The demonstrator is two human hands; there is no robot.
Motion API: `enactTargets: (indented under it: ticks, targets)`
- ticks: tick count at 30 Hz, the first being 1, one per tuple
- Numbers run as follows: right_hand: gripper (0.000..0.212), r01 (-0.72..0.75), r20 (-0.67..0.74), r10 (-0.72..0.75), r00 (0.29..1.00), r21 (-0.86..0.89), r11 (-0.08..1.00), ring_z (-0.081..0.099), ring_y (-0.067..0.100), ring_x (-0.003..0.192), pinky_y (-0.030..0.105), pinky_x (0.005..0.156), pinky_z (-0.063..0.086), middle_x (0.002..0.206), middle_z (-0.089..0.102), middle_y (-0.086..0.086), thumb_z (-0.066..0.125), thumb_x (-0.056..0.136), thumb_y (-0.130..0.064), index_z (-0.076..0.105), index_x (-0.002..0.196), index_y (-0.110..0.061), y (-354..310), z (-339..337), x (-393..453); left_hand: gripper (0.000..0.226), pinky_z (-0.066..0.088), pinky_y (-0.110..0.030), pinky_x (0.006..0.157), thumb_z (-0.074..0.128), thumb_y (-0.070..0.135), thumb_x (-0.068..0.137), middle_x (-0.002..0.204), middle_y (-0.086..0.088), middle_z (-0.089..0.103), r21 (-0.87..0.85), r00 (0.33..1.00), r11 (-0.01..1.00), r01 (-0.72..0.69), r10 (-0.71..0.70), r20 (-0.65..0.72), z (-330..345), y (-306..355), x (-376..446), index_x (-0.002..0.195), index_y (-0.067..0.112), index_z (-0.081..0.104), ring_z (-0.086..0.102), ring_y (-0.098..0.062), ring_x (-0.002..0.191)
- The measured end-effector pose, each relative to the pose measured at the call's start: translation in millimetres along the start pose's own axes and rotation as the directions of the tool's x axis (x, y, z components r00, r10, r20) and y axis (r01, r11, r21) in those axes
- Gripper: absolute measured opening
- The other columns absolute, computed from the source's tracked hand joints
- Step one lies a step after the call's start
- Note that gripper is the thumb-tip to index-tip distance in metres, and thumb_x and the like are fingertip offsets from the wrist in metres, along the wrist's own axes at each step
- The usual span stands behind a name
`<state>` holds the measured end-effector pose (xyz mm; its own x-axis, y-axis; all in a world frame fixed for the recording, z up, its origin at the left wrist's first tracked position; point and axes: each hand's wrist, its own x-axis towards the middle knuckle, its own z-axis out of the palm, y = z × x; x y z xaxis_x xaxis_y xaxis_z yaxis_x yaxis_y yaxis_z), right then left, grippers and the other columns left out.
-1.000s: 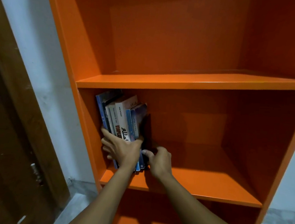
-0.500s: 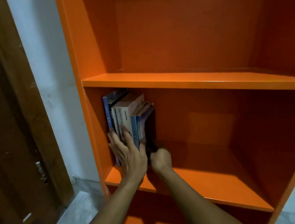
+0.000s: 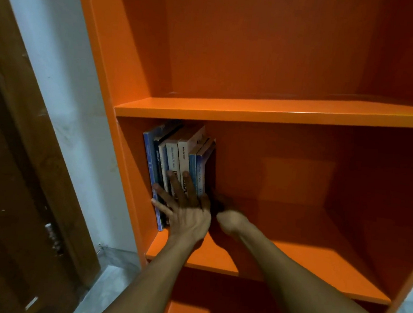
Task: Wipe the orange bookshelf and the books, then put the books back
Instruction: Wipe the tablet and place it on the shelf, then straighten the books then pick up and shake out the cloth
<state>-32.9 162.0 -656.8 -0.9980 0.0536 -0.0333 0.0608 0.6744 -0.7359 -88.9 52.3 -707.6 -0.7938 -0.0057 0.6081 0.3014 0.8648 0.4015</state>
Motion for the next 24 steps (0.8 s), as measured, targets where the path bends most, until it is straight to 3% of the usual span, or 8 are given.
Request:
enactTargets:
  ticks: [2,4,6,8,11,14,20,24]
  targets:
    - [0.047,-0.030,0.050,0.033,0.998,-0.065,0.997,0.047,0.003,0.090,0.008,0.089,0.045,0.114,0.049,-0.003,0.040,0.102,0.004,0.035,0.148,0.001,0,-7,3,0.088,-0.035,-0.061,0.102,0.038,0.046,0.101,0.158,-0.013,-0.037,0.009,0.999,1.000,-0.017,0.017,0.037,-4,1,-2,0.151,0.022,-0.030,-0.043,-0.045,0.137]
    - [0.026,-0.092,0.104,0.108,0.989,-0.151,0.984,0.049,0.010,0.080,0.005,0.057,0.043,0.088,0.051,-0.002,0.037,0.103,0.002,0.062,0.111,-0.001,-4,-9,-3,0.091,-0.029,-0.066,0.105,0.042,0.041,0.100,0.156,-0.016,-0.039,0.050,0.995,0.998,-0.040,0.035,0.091,-12,0,-8,0.152,0.019,-0.029,-0.043,-0.048,0.135]
    - [0.035,-0.083,0.094,0.104,0.990,-0.211,0.974,0.052,0.007,0.055,0.011,0.041,0.036,0.069,0.047,0.005,0.036,0.103,0.001,0.047,0.072,-0.010,-2,-5,-11,0.089,-0.018,-0.069,0.109,0.044,0.033,0.096,0.158,-0.019,-0.033,0.142,0.988,0.982,-0.123,0.109,0.108,-22,-8,-20,0.156,0.015,-0.019,-0.034,-0.051,0.140]
    - [0.022,-0.012,0.037,0.021,0.999,-0.228,0.973,0.058,0.019,0.061,0.010,0.038,0.034,0.090,0.063,0.021,0.038,0.100,0.004,0.059,0.102,0.003,6,-1,-15,0.081,-0.002,-0.068,0.117,0.043,0.031,0.097,0.163,-0.016,-0.023,0.213,0.959,0.937,-0.278,0.256,0.124,-29,-22,-35,0.159,0.014,-0.007,-0.022,-0.044,0.148]
    - [0.068,0.057,0.039,-0.053,0.998,-0.119,0.991,0.049,0.011,0.057,0.012,0.041,0.036,0.118,0.061,0.013,0.037,0.094,0.009,0.031,0.156,-0.019,17,6,-13,0.076,0.015,-0.061,0.120,0.040,0.039,0.100,0.167,-0.008,-0.014,0.231,0.911,0.888,-0.398,0.354,0.209,-30,-39,-44,0.160,0.014,0.002,-0.015,-0.033,0.153]
    - [0.079,0.116,0.075,-0.106,0.992,-0.146,0.982,0.045,0.010,0.062,0.007,0.044,0.038,0.154,0.043,0.016,0.038,0.094,0.007,0.012,0.160,-0.028,15,4,-11,0.074,0.022,-0.061,0.118,0.033,0.048,0.100,0.167,-0.007,-0.010,0.256,0.899,0.872,-0.416,0.352,0.261,-30,-41,-39,0.160,0.015,0.003,-0.011,-0.031,0.154]
    - [0.075,0.113,0.073,-0.099,0.992,-0.222,0.968,0.030,0.001,0.057,0.007,0.041,0.037,0.143,0.049,0.030,0.040,0.097,0.004,0.008,0.160,-0.021,3,-4,-17,0.078,0.013,-0.059,0.121,0.026,0.058,0.101,0.162,0.000,-0.031,0.245,0.895,0.888,-0.388,0.301,0.329,-36,-35,-39,0.157,0.022,-0.014,-0.027,-0.026,0.150]
    - [0.073,0.134,0.012,-0.134,0.991,-0.194,0.972,0.065,0.024,0.095,0.010,0.066,0.043,0.152,0.044,0.017,0.044,0.094,0.005,0.021,0.158,-0.021,4,3,-19,0.077,0.005,-0.058,0.120,0.027,0.057,0.101,0.160,0.002,-0.035,0.207,0.896,0.916,-0.344,0.255,0.362,-43,-22,-41,0.157,0.025,-0.015,-0.032,-0.027,0.148]
